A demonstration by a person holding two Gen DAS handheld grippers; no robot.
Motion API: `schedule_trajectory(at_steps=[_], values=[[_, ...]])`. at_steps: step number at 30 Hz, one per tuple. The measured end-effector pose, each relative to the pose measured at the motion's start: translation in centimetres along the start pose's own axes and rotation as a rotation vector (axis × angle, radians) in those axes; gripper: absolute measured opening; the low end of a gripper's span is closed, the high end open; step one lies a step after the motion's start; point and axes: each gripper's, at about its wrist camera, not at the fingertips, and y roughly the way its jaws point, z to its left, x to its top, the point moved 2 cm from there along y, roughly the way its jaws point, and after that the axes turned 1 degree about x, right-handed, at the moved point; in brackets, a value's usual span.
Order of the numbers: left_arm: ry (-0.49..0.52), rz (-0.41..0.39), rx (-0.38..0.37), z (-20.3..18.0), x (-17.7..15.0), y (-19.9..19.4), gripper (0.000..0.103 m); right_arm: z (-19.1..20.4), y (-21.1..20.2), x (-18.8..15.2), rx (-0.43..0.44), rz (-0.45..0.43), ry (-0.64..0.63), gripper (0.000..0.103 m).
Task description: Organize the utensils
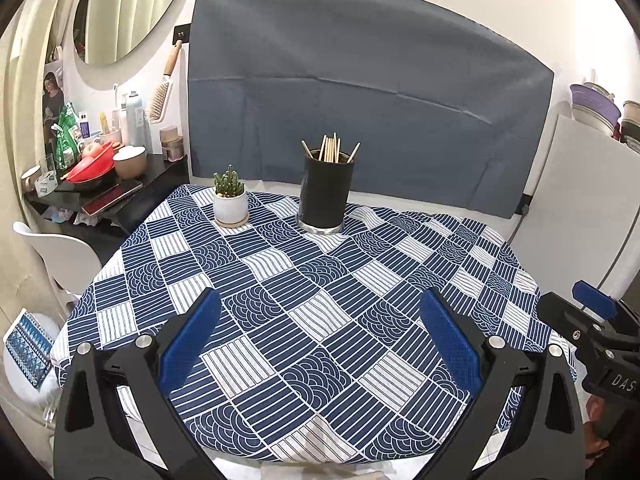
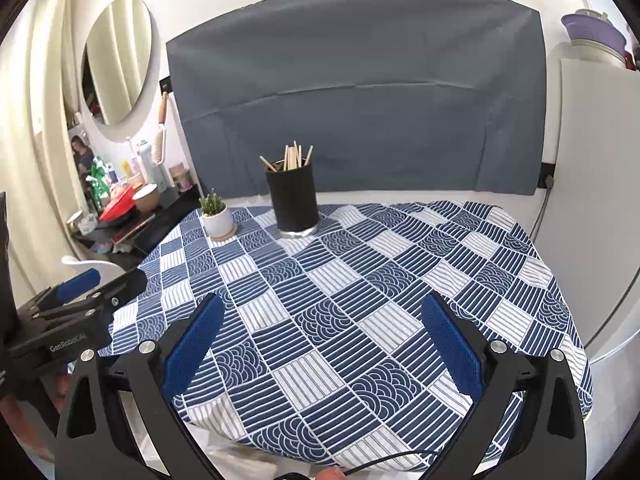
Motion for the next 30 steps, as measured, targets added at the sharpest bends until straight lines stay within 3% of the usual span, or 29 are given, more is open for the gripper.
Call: schedule_trajectory(at_steps=[30], values=[[-0.022, 0.014, 0.004, 0.2, -0.33, 0.09, 0.097, 0.12, -0.22, -0.19, 0.022, -0.006, -0.039, 0.095]])
